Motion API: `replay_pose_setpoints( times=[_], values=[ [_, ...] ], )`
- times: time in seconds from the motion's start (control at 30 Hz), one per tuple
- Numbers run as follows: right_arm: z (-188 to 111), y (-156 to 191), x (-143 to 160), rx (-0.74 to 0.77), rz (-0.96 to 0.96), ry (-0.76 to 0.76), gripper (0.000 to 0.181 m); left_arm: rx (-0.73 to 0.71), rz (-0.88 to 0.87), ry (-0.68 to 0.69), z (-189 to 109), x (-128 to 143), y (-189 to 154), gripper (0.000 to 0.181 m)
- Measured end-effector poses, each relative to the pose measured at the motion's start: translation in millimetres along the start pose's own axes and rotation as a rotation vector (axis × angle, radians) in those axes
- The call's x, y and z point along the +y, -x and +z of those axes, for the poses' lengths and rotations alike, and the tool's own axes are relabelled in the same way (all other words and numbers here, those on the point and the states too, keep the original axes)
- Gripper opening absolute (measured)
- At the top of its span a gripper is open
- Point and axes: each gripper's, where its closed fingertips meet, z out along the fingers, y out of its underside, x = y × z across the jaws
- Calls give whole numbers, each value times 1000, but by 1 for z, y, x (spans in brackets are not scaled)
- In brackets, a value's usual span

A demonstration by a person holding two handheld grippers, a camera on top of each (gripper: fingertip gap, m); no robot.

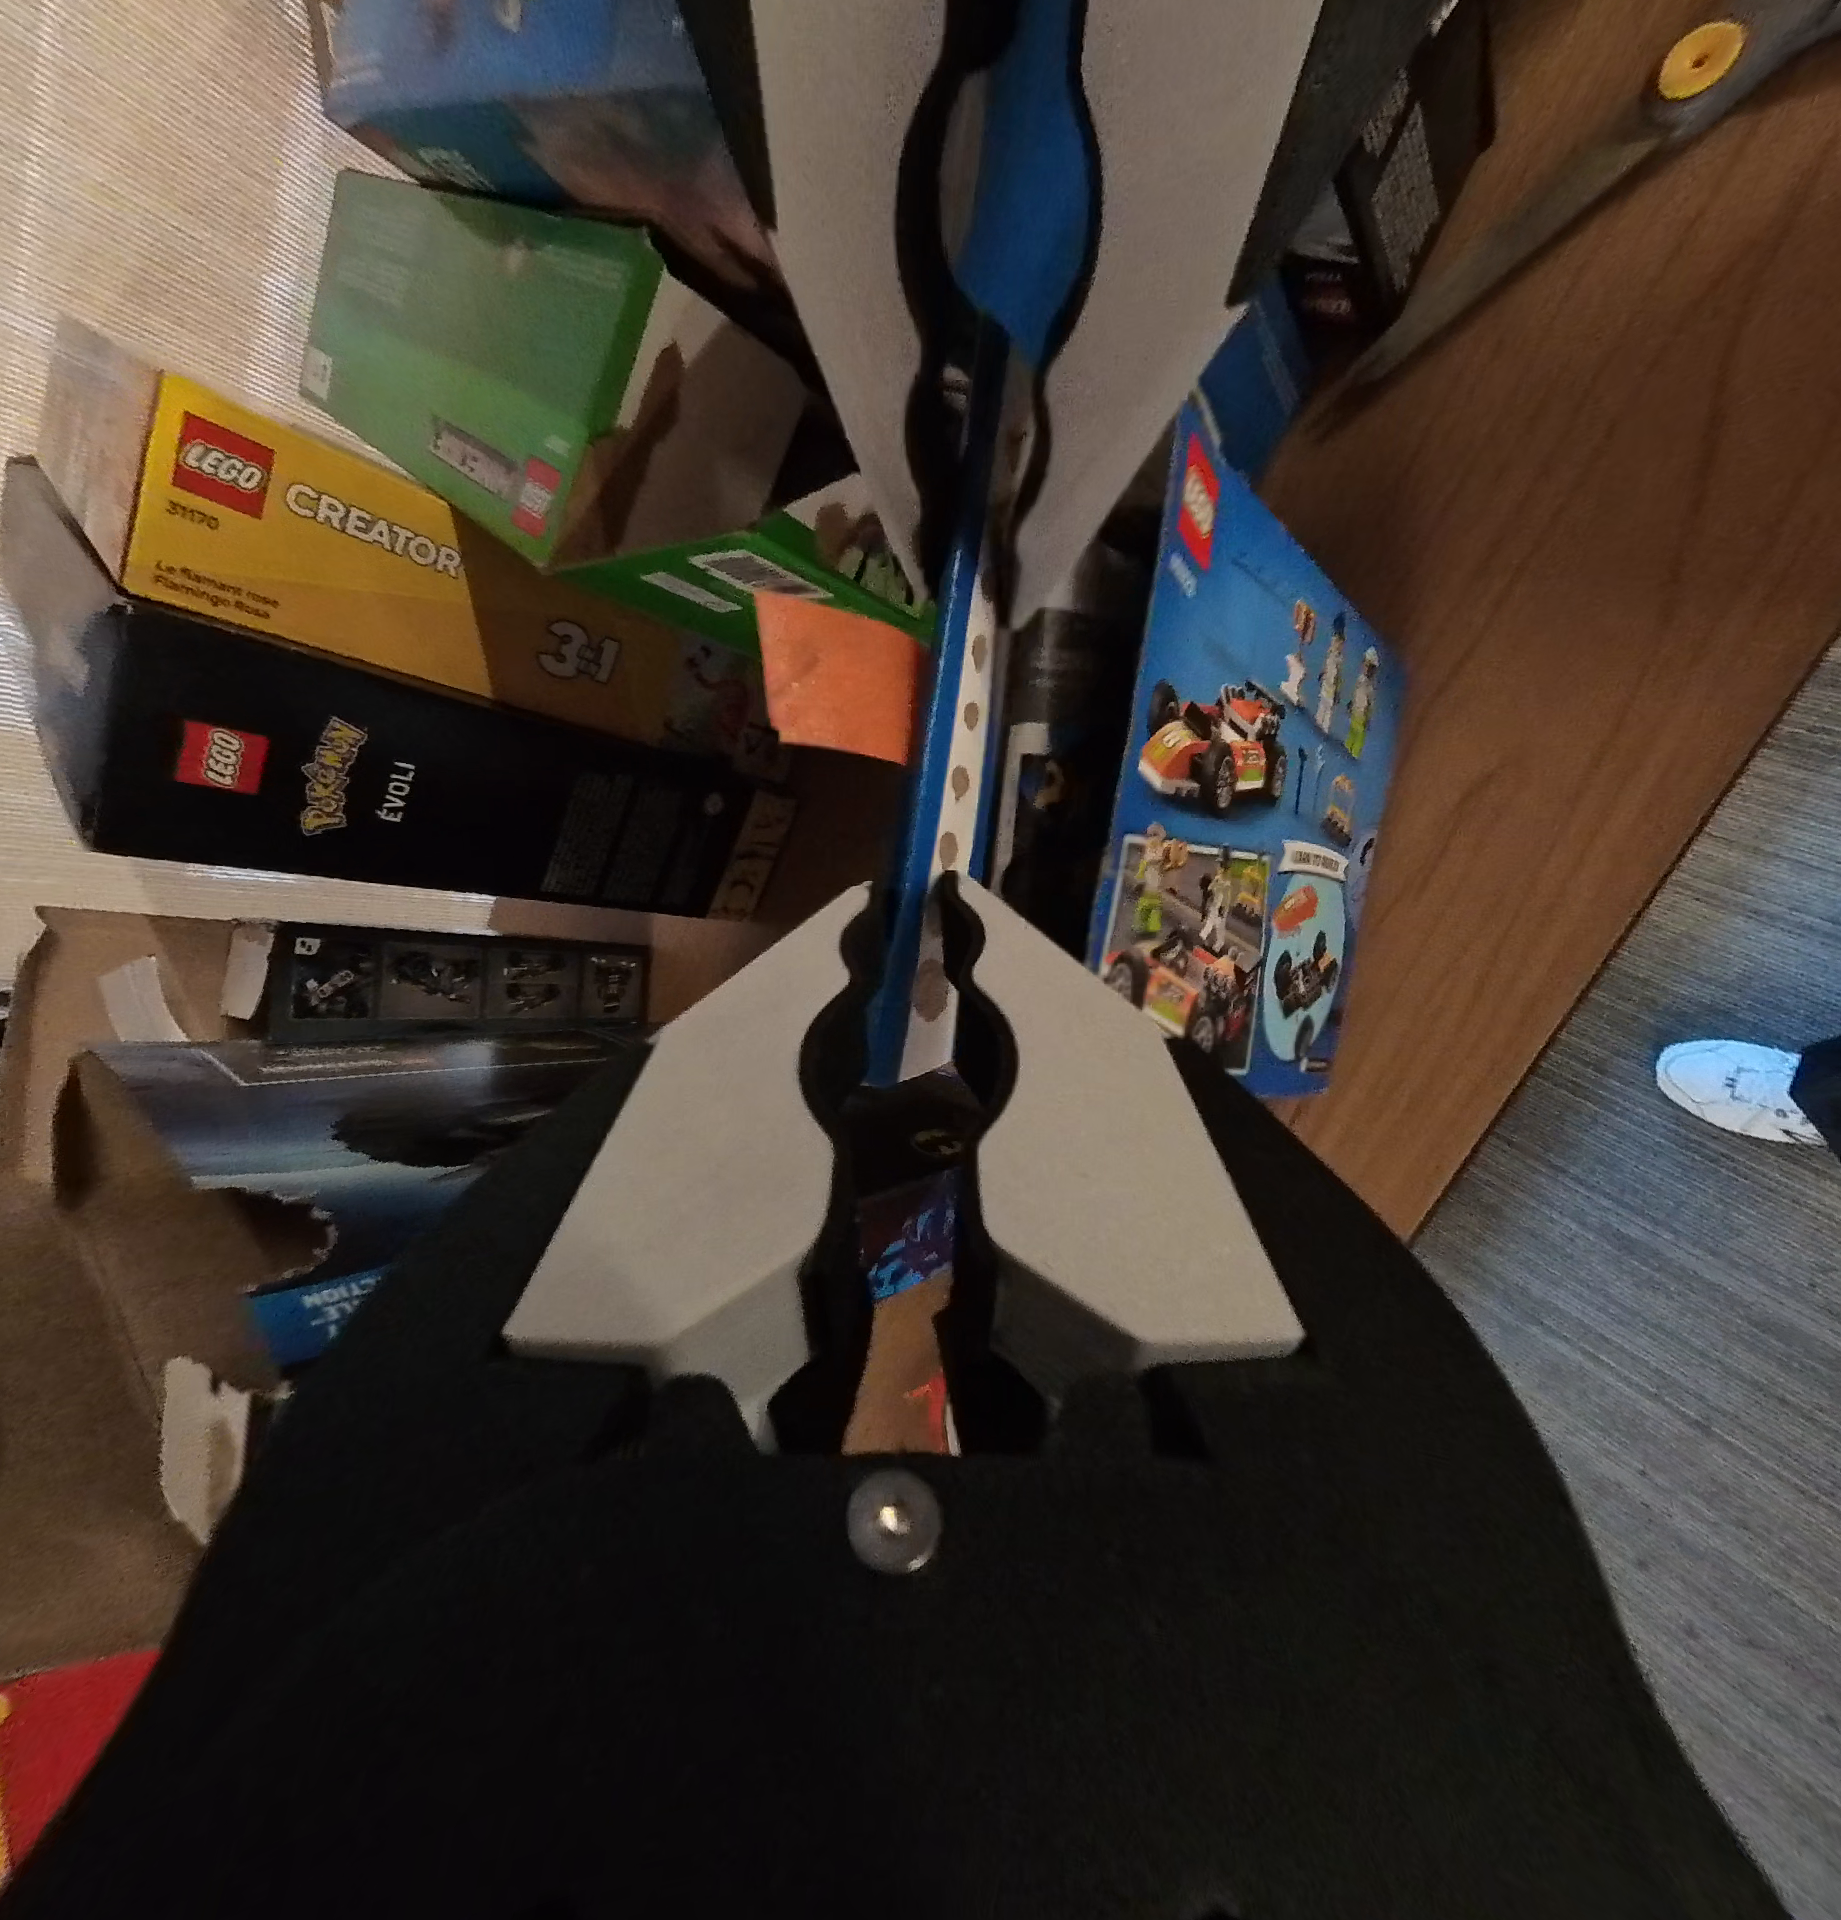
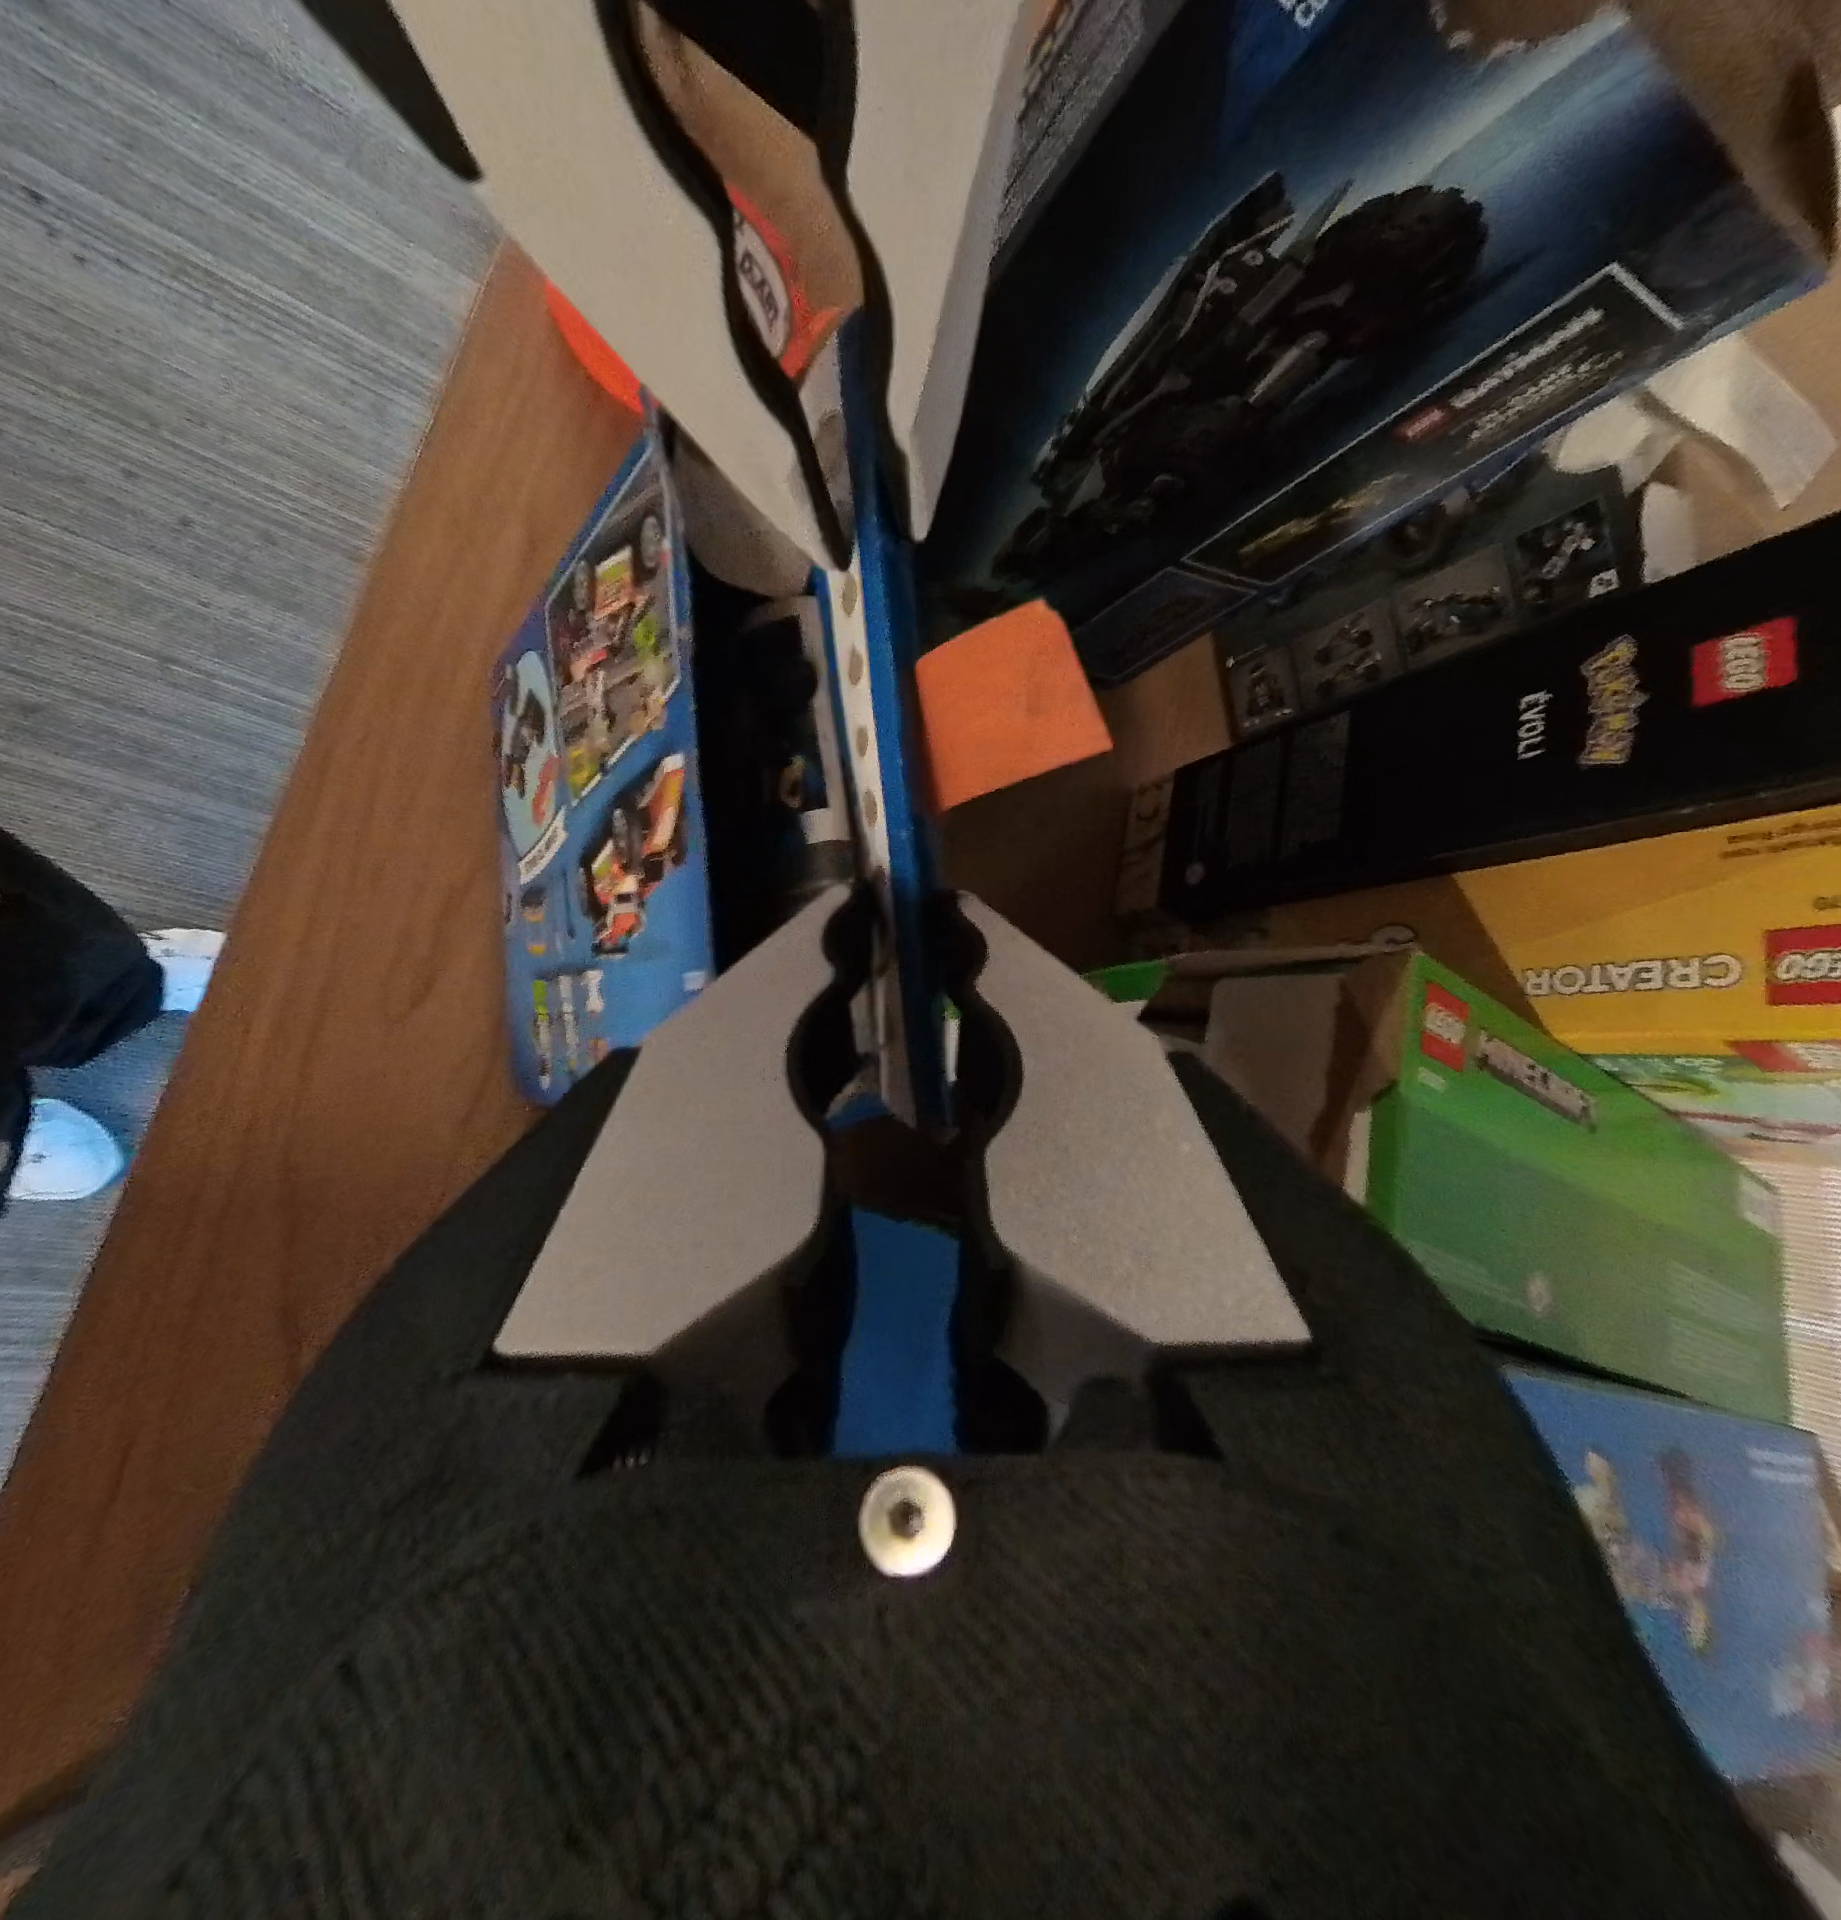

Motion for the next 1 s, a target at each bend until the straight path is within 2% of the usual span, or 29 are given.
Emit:
replay_pose_setpoints(
  times=[0.1, 0.23, 0.37, 0.43, 0.53, 0.63, 0.8, 1.0],
  values=[
    [-3, 0, -4, -1, -10, -19, 2, 12, 1, -28, -7, -3, 3, 9],
    [-3, -1, -1, -10, 11, -15, 1, 61, -56, -144, -23, -16, 6, 32],
    [-3, 1, -5, -30, 13, -30, 0, 131, -91, -114, -8, -12, -1, 41],
    [-3, 1, -5, -27, 8, -29, 0, 104, -67, -71, 3, -4, 0, 33],
    [-3, 0, -3, -17, 6, -31, 0, 119, -83, -94, 8, -3, 0, 15],
    [-4, 0, -3, -15, 25, -36, 0, 128, -96, -114, 9, -3, -1, 14],
    [-3, -1, -5, -30, 65, -56, 2, 24, 31, -70, 8, -2, 1, 0],
    [1, 4, -12, -35, 95, -80, 6, 50, 58, -31, 4, -3, -4, 0]
  ],
)
